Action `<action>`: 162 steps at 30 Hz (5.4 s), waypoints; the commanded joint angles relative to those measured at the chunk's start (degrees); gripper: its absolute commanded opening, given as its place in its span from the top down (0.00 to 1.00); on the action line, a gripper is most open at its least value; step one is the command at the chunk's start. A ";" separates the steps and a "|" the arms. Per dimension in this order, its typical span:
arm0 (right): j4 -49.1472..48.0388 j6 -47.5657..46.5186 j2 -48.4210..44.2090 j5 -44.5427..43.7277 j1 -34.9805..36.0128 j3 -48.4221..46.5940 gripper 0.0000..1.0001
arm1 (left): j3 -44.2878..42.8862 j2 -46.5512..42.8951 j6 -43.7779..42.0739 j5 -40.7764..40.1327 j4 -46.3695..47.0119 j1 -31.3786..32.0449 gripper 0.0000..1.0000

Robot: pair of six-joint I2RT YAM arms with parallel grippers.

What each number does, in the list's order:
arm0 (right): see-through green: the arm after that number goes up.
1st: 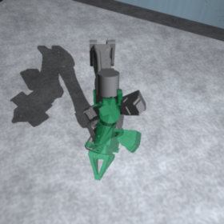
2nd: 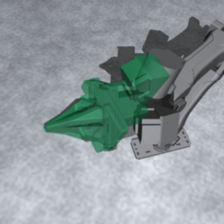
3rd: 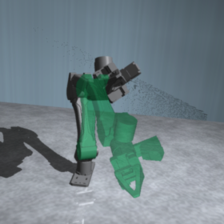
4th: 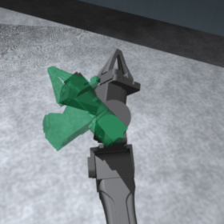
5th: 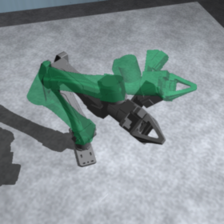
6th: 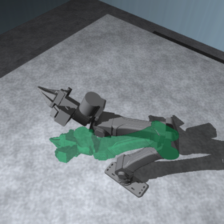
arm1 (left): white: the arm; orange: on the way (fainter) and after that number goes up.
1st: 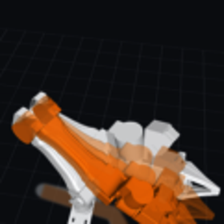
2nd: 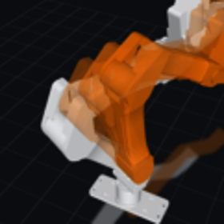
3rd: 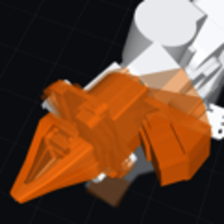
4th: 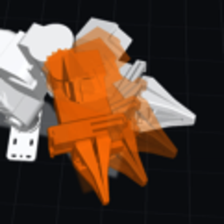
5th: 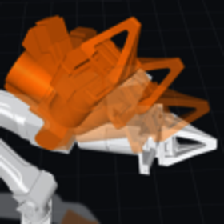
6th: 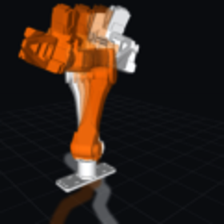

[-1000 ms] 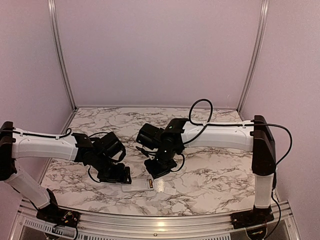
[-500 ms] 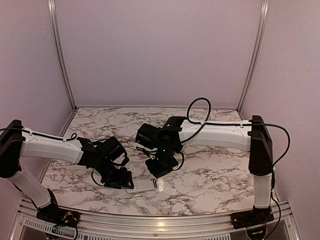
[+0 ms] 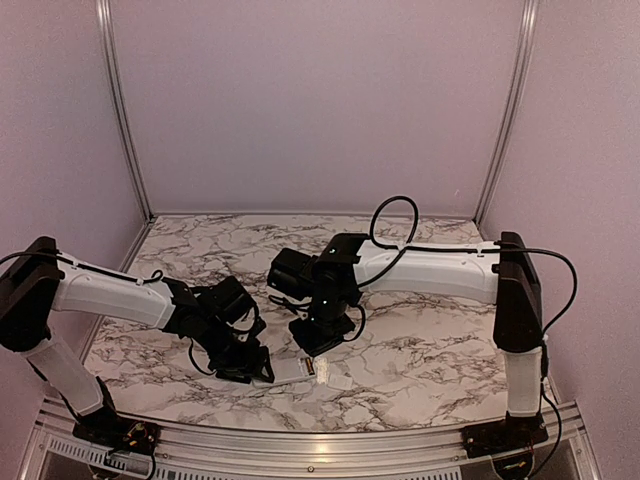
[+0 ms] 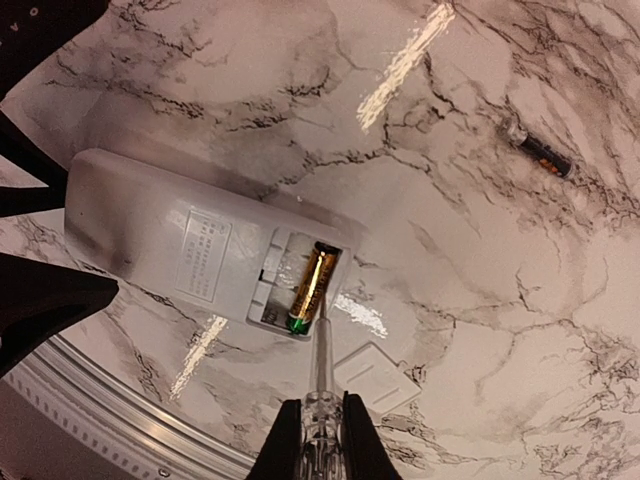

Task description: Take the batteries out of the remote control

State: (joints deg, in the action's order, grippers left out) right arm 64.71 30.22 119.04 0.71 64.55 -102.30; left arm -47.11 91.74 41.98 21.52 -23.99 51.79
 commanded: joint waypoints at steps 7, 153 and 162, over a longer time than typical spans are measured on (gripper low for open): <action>0.80 -0.28 2.76 0.86 0.48 -0.40 1.00 | 0.36 2.43 -0.79 5.78 5.18 -0.82 0.34; -41.42 10.18 -25.80 21.28 -13.40 42.02 1.00 | -1.58 8.54 -9.70 14.68 8.85 -12.81 1.00; -43.92 11.01 -24.74 22.22 -13.40 43.27 1.00 | -1.45 9.33 -9.70 15.08 9.31 -12.85 1.00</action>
State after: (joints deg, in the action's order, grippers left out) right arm 24.62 40.51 93.76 21.80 51.46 -59.29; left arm -50.65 97.58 33.76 44.23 -9.28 38.59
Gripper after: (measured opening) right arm 0.106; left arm 0.176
